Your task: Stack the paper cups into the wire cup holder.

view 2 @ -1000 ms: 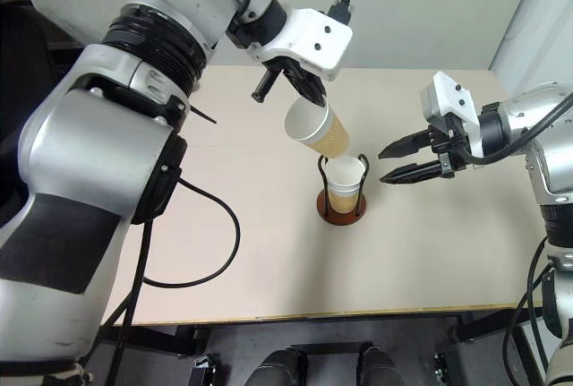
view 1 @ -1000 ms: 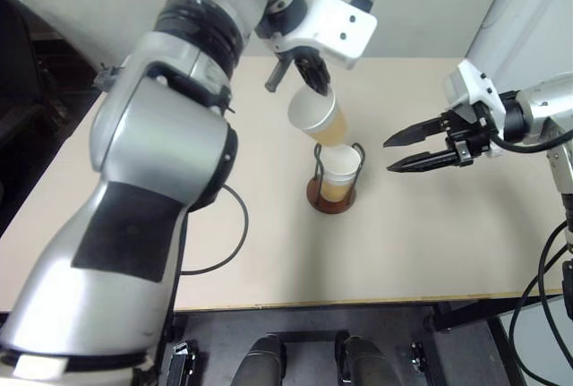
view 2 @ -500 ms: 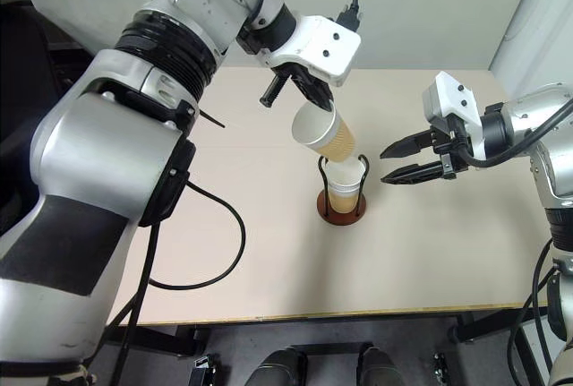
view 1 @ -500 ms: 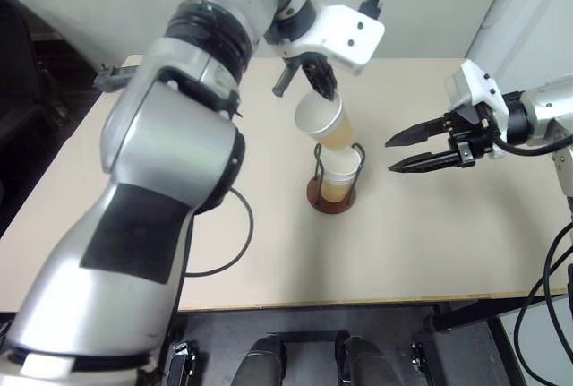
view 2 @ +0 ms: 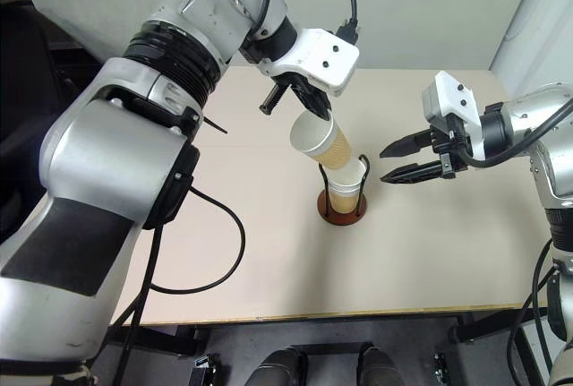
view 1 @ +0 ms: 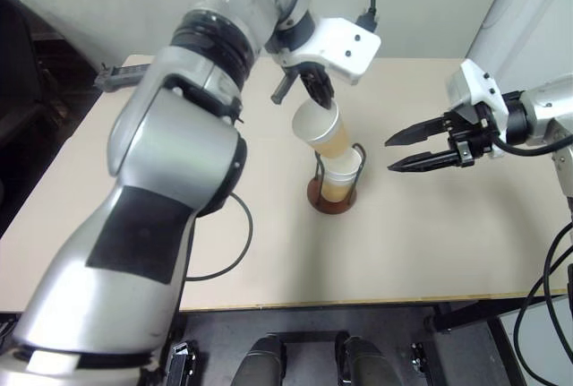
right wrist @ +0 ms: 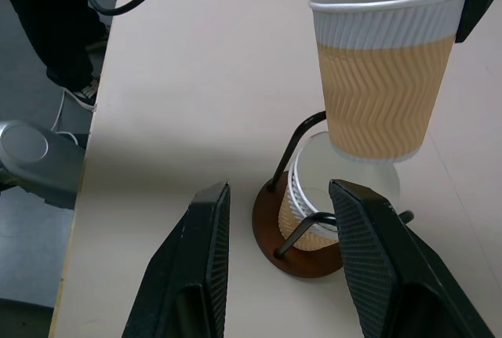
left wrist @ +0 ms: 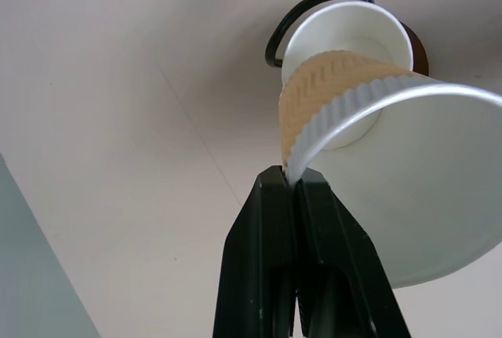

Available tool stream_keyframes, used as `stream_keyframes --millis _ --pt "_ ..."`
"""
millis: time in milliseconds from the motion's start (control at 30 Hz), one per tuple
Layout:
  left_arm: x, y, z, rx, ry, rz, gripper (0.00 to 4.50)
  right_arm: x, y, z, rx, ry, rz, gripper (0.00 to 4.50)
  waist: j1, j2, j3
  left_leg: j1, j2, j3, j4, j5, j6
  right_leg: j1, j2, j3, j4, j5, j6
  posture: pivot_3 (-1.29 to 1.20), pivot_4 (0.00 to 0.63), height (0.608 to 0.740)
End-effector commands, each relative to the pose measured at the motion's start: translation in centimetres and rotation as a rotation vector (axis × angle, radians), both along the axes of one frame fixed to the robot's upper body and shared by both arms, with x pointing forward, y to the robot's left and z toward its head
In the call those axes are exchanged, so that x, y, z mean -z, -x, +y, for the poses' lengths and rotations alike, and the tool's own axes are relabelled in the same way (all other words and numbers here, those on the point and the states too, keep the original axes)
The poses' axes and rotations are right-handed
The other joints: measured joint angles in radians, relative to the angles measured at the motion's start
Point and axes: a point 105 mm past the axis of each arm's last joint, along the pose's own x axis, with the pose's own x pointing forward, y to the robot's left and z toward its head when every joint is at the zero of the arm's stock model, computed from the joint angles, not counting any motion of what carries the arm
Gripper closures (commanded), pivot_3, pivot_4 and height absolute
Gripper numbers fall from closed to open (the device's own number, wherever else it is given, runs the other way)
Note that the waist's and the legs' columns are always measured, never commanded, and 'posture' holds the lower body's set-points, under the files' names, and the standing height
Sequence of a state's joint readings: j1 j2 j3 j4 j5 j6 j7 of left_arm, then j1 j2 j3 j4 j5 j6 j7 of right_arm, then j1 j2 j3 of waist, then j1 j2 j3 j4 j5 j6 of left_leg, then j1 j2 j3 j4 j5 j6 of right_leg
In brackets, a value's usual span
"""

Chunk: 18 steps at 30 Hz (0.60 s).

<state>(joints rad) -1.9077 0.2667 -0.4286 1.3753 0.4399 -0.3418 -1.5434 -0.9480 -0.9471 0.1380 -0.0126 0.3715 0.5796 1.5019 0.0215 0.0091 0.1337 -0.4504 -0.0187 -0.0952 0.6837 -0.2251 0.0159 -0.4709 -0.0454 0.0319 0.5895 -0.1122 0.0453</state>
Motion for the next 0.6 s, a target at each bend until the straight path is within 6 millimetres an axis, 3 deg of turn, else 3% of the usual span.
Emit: stream_keyframes --millis 33,600 --pt "-0.81 0.4 -0.57 0.029 0.014 -0.019 4.48 -1.36 0.53 -0.1 -0.006 -0.019 -0.056 2.5 0.0 0.0 0.0 0.0 0.0 0.0 0.0 0.0 0.0 0.0 0.0 0.0 0.0 0.0 0.0 0.0 0.15 0.74" --pt "0.18 0.64 -1.16 0.058 -0.006 0.014 4.48 -1.3 0.56 -0.12 0.002 -0.017 -0.063 2.5 0.0 0.0 0.0 0.0 0.0 0.0 0.0 0.0 0.0 0.0 0.0 0.0 0.0 0.0 0.001 0.0 0.15 0.74"
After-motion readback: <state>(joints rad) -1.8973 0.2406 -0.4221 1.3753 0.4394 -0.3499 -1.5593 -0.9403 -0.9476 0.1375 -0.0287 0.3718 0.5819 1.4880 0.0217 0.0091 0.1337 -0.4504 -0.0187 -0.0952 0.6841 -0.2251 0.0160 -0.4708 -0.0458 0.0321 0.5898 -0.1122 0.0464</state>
